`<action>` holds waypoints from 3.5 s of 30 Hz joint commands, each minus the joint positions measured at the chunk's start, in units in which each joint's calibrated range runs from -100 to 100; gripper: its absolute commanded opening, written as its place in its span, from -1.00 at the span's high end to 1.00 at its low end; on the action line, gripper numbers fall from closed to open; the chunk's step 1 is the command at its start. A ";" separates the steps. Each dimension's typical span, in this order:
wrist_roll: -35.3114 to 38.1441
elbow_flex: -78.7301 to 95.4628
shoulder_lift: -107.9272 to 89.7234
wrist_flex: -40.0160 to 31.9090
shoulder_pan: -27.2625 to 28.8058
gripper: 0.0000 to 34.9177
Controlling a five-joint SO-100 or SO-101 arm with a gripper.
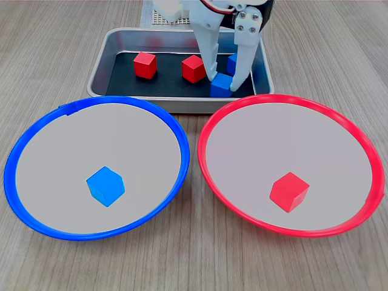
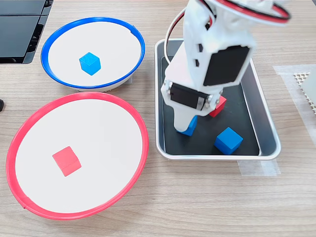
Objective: Move six blocks from tray to matching dishes
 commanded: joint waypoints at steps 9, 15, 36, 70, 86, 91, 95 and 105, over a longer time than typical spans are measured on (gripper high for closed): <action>-10.50 -29.19 2.09 2.57 25.03 1.00; -10.01 -32.10 14.54 -9.32 27.66 0.74; -1.03 15.24 -25.37 6.45 34.53 0.96; -17.48 35.63 -28.27 -11.71 30.49 0.98; -30.18 -29.09 7.97 -11.13 0.56 0.99; -27.99 -27.00 14.97 -16.00 -3.11 -0.43; -25.49 -20.45 10.45 -14.76 -2.46 -0.07; -13.19 5.32 -19.40 9.75 10.06 0.99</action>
